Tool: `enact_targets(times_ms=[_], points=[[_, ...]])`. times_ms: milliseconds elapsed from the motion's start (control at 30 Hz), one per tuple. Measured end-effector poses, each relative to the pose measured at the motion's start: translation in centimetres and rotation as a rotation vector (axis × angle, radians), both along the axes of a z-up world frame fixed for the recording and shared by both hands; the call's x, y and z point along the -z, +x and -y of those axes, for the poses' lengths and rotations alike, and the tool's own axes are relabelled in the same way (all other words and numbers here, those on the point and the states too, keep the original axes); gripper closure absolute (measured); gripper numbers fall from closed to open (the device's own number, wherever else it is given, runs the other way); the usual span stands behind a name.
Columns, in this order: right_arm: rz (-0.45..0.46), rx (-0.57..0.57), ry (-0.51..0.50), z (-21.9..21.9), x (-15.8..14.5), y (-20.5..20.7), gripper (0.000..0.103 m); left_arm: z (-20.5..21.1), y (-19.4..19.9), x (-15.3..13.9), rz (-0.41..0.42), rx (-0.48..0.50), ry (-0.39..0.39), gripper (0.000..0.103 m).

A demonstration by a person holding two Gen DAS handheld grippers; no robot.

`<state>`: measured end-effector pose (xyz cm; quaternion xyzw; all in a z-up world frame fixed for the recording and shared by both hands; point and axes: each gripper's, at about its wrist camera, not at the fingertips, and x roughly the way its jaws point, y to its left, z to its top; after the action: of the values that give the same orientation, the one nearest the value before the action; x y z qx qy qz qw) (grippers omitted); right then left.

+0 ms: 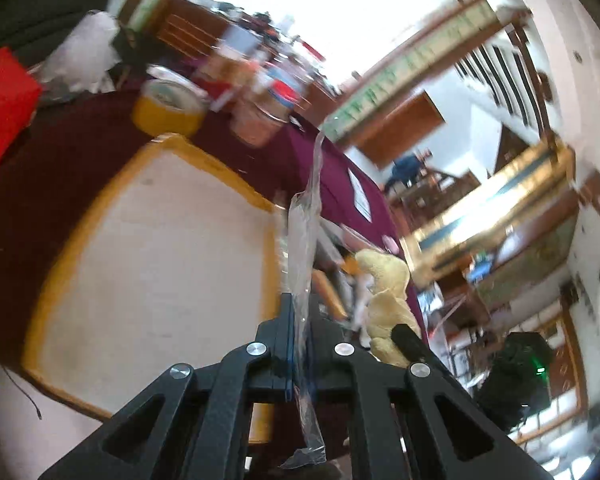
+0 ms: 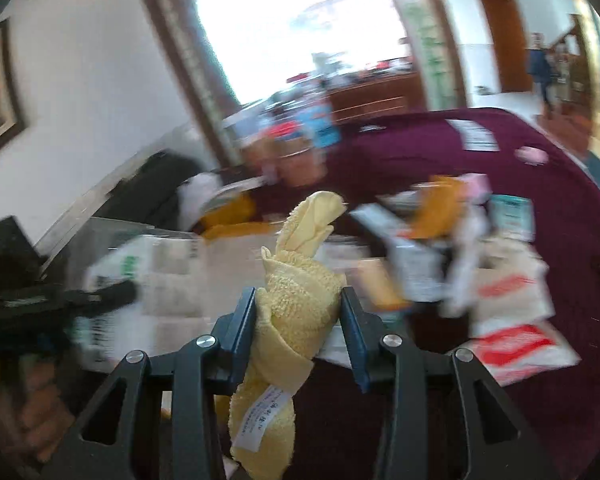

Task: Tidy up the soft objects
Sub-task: 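Grasp the yellow knitted towel with the right tool and drop it onto the tray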

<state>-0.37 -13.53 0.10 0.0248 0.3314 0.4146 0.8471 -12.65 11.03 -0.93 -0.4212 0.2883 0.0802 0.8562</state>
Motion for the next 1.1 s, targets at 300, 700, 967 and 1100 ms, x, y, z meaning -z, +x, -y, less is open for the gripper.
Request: enact_targets(times_ms=[300,700,967,1100], points=[[-0.047,-0.17,-0.074,-12.0,0.8,-2.1,0.063,-4.6,-1.3,5.5,-0.056,-0.032,-0.051,0.1],[0.003,-0.186,-0.123,-14.9,5.2,-1.6,0.062,-3.6,0.2,7.1,-0.211,-0.08,0.047,0.1],[-0.038,-0.202,-0.14,-15.3,6.6,-1.5,0.056,-3.0,0.1,6.4,-0.334,-0.099,0.197,0.054],[-0.017,-0.22,-0.134,-15.0,6.3,-2.2,0.038,-1.3,-0.4,4.7,-0.408,-0.122,0.35,0.036]])
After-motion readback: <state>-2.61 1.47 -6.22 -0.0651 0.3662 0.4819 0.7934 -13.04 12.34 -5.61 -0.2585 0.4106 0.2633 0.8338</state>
